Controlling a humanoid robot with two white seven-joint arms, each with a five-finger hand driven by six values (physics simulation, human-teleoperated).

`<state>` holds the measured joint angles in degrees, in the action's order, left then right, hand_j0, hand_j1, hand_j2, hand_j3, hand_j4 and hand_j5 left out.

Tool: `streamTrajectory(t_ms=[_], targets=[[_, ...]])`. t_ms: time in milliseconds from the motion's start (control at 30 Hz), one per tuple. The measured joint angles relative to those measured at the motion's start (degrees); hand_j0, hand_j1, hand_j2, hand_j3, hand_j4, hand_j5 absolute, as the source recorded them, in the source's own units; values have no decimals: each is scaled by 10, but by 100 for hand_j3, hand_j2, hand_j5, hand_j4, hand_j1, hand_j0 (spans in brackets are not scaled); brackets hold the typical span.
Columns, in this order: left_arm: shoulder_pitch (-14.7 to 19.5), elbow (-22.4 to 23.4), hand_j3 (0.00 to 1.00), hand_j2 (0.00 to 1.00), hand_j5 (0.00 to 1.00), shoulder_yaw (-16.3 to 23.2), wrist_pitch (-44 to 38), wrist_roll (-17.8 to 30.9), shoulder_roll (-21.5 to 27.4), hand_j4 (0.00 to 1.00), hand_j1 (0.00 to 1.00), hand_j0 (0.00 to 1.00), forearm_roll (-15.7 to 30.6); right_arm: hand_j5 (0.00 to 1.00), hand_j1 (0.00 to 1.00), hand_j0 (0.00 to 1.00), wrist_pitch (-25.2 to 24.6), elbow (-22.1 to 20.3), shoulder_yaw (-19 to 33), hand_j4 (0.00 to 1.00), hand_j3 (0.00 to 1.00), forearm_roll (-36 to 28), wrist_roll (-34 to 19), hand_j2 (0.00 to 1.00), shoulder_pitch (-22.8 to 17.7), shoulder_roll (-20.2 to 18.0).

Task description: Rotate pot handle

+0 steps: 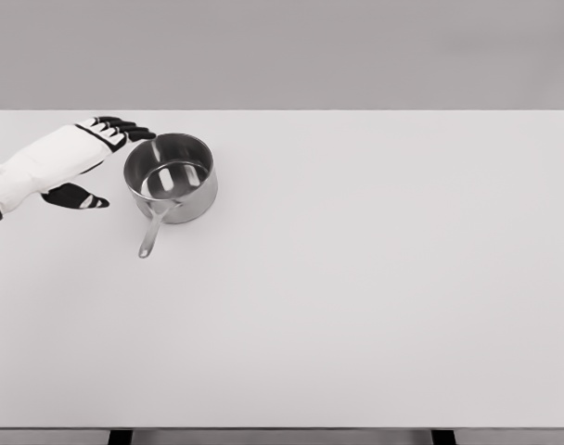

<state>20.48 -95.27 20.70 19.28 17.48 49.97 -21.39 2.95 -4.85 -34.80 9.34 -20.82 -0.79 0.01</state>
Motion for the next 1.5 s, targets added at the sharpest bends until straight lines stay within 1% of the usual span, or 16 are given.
streamTrajectory(t_ms=[100,167,200,267,300,333,367,400,433,467,500,600,700,867,1333,1500], targets=[[7,-1,100,100,100,1,0,10,-2,100,100,100,0,100,100,100,0,1,0,100,100,0,0,100,-5,0],[22,-4,100,100,100,1,1,27,-2,100,100,100,0,100,100,100,0,1,0,100,100,0,0,100,-5,0],[34,-8,100,100,100,2,3,43,-3,100,100,100,1,100,100,100,0,1,0,100,100,0,-1,100,-5,0],[44,-18,100,100,100,4,14,94,-9,100,100,100,1,100,100,100,0,1,0,100,100,0,-1,100,-5,0],[60,-22,100,100,100,4,19,117,-15,100,100,100,2,100,100,100,0,1,0,100,100,0,-1,100,-5,0],[66,-25,100,100,100,5,23,134,-24,100,100,100,2,100,100,100,0,1,0,100,100,0,-1,100,-5,0],[97,-27,100,100,100,9,24,145,-31,100,100,100,5,100,100,100,0,1,0,100,100,0,-1,100,-5,0],[135,-29,100,100,100,25,24,154,-36,100,100,100,16,100,100,100,0,1,0,100,100,0,-1,100,-5,0],[156,-30,100,100,100,48,23,160,-41,100,100,100,27,100,100,100,0,1,0,100,100,0,-1,100,-5,0],[188,-31,100,100,100,74,18,164,-43,100,100,100,43,100,100,100,0,1,0,100,100,0,-1,100,-5,0],[197,-32,100,100,100,102,25,167,-41,100,100,100,52,100,100,100,0,1,0,100,100,0,-1,100,-5,0],[196,-33,100,100,100,161,88,173,-30,100,100,100,67,100,100,100,0,1,0,100,100,0,-1,100,-6,0],[198,-39,100,100,100,184,133,174,-5,100,100,100,73,100,100,100,0,1,0,100,100,0,-1,100,-5,0],[200,-54,100,100,100,193,154,175,14,100,100,100,75,100,100,100,0,1,0,100,100,0,-1,100,-5,0],[192,-55,100,100,100,201,159,176,2,100,100,100,71,100,100,100,0,1,0,100,100,0,-1,100,-5,0],[190,-53,100,100,100,203,159,176,6,100,100,100,56,100,100,100,0,1,0,100,100,0,-1,100,-5,0]])
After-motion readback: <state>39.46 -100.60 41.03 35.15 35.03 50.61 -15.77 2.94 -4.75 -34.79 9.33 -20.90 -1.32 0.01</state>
